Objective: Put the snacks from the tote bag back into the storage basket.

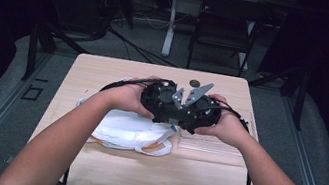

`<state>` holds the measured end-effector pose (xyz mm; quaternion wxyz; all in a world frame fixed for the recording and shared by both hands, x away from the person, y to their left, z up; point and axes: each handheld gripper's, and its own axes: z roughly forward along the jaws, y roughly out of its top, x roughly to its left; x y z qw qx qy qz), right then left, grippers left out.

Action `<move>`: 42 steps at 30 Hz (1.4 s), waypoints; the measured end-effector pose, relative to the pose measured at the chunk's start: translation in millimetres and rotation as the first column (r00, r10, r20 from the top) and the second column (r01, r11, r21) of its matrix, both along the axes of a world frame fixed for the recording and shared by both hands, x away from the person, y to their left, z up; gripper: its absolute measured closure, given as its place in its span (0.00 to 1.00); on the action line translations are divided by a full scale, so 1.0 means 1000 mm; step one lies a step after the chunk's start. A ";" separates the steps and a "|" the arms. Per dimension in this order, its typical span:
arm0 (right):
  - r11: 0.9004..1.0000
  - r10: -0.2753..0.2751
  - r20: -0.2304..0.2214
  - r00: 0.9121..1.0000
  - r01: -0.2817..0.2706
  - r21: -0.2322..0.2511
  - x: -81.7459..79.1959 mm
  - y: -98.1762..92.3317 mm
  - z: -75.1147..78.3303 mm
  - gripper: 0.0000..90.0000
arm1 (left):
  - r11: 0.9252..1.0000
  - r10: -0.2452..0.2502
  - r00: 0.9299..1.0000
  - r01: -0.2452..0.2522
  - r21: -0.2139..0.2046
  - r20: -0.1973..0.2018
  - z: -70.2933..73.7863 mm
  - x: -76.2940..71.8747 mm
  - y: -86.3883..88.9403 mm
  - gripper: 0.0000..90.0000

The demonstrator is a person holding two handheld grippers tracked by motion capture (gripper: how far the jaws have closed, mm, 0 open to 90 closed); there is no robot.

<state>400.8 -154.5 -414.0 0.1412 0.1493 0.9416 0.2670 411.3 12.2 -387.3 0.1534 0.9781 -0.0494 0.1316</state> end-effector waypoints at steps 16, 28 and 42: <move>1.000 0.012 -0.054 0.998 -0.011 0.010 0.003 -0.001 -0.006 0.42 | 0.999 -0.003 1.000 0.003 -0.033 -0.015 -0.001 0.002 0.001 0.44; 1.000 0.019 -0.073 0.997 -0.018 0.016 0.002 -0.001 -0.006 0.44 | 0.998 0.014 1.000 -0.016 -0.064 -0.025 0.006 0.002 0.006 0.39; 1.000 0.008 -0.054 0.999 -0.008 0.008 0.002 0.000 -0.008 0.44 | 0.994 0.044 0.999 -0.045 -0.102 -0.011 0.027 0.002 0.022 0.38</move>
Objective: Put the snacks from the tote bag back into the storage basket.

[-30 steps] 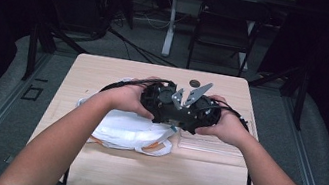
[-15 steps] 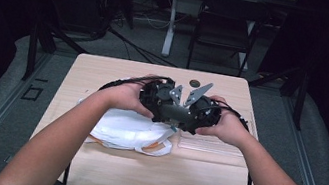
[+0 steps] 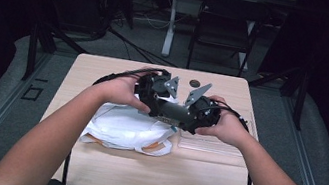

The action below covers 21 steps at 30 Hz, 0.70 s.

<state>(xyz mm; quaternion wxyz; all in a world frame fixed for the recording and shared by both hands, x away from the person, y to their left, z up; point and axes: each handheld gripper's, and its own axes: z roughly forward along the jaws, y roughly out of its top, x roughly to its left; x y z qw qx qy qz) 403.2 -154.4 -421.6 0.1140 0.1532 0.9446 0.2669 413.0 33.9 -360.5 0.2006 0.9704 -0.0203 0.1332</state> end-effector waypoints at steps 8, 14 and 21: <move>1.000 0.003 0.006 1.000 -0.002 -0.031 0.002 -0.002 0.002 0.45 | 1.000 0.022 1.000 -0.022 0.006 0.013 0.006 -0.001 0.012 0.38; 0.999 -0.010 0.013 1.000 0.010 -0.044 0.005 -0.007 0.002 0.45 | 0.999 0.050 0.999 -0.050 0.010 0.016 0.008 0.002 0.023 0.38; 0.999 -0.023 0.013 1.000 0.024 -0.044 0.008 -0.012 0.001 0.45 | 0.996 0.080 0.997 -0.080 0.025 0.010 0.006 0.005 0.035 0.38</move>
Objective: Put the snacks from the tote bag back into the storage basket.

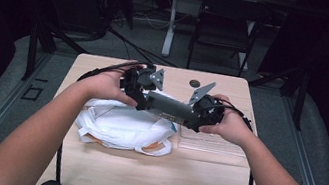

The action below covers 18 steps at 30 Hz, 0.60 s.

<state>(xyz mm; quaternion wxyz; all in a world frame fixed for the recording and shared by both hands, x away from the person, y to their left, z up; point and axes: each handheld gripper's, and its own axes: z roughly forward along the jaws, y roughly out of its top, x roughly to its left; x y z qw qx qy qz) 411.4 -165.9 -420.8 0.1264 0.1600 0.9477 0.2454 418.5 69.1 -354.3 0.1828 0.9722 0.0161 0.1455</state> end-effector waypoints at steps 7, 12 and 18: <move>1.000 -0.005 0.005 1.000 0.005 0.000 0.002 -0.006 0.000 0.45 | 1.000 0.026 1.000 -0.026 0.012 0.000 -0.004 0.002 0.011 0.38; 1.000 -0.014 0.009 1.000 0.014 -0.009 0.003 -0.013 0.000 0.45 | 0.999 0.053 0.999 -0.052 0.008 -0.014 -0.010 0.004 0.022 0.38; 0.999 -0.031 0.017 0.999 0.031 -0.012 0.005 -0.024 0.001 0.45 | 0.996 0.082 0.996 -0.081 0.021 -0.020 -0.016 0.005 0.030 0.39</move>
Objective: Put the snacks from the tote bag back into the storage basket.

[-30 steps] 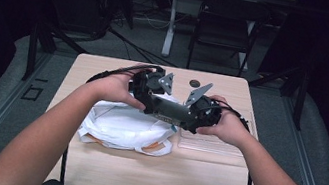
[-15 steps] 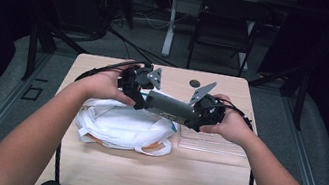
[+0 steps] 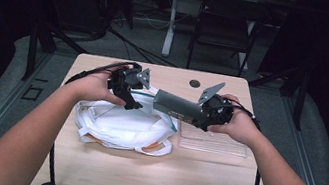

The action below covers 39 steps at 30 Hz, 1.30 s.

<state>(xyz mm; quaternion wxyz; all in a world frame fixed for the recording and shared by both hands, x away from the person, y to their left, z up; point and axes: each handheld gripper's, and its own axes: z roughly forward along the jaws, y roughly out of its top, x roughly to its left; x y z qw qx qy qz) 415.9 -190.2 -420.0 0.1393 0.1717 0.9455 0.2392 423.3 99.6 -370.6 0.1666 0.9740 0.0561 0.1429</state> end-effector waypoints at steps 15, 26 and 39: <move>1.000 -0.022 0.017 1.000 0.022 0.005 0.005 -0.029 0.002 0.45 | 0.999 0.037 0.999 -0.037 -0.003 -0.006 -0.006 -0.004 0.016 0.40; 0.999 -0.041 0.011 0.999 0.040 0.023 0.013 -0.053 -0.002 0.46 | 0.998 0.068 0.998 -0.068 -0.006 -0.013 -0.012 -0.005 0.023 0.40; 0.998 -0.067 0.009 0.998 0.067 -0.011 0.026 -0.078 -0.009 0.46 | 0.995 0.099 0.995 -0.100 -0.016 -0.016 -0.014 -0.009 0.033 0.40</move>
